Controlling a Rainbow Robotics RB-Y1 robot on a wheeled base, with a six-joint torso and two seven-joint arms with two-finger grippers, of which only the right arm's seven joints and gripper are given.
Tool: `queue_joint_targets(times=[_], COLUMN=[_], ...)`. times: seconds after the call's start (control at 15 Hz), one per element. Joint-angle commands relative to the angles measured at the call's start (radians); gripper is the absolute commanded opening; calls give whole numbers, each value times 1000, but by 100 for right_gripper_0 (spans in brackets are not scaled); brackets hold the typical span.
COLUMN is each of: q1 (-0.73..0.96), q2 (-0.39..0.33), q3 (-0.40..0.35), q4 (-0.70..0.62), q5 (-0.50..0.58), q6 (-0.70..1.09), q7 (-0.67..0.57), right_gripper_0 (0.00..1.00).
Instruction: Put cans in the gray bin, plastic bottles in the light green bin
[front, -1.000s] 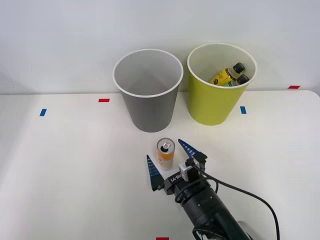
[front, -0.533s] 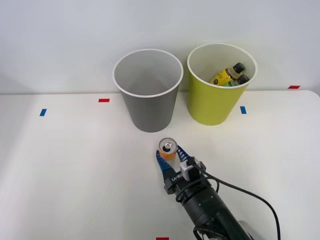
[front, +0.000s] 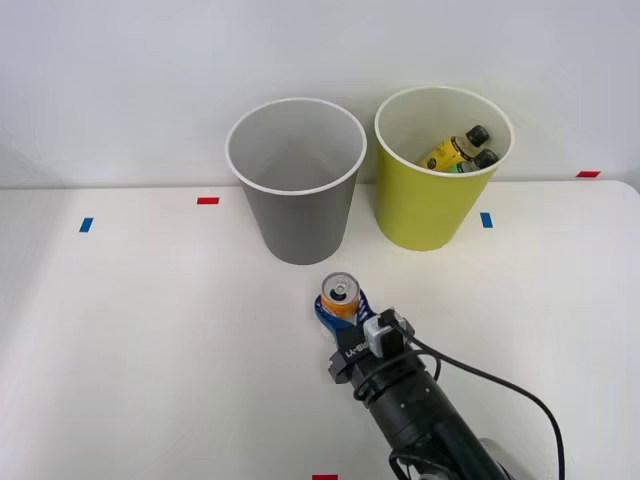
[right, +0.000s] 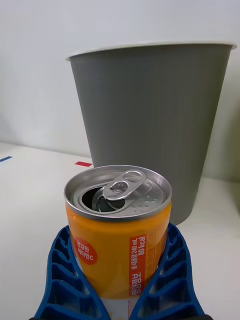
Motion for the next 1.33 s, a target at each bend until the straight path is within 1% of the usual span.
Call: queue_joint_targets(times=[0.07, 0.13, 0.27, 0.33, 0.47, 0.6, 0.67, 1.07, 1.2, 1.27, 1.33], q1=[-1, -1, 5, 6, 5, -1, -17, -158, -213, -244, -293], q2=[-41, -64, -116, -136, -166, -179, -179, -119, -91, -70, -44], q3=[4, 7, 7, 5, 1, -24, -30, -84, -108, -130, -166], q4=[-60, -97, -228, -282, -367, -426, -434, -436, -436, -436, -434], q5=[-7, -10, -28, -54, -70, -71, -76, -112, -125, -129, -128], q6=[4, 27, 145, 185, 196, 194, 196, 231, 291, 352, 449], q7=[-14, -21, -42, -65, -123, -134, -140, -183, -197, -200, -197], right_gripper_0=[0, 0, 0, 0, 0, 0, 0, 0, 0, 0, 0])
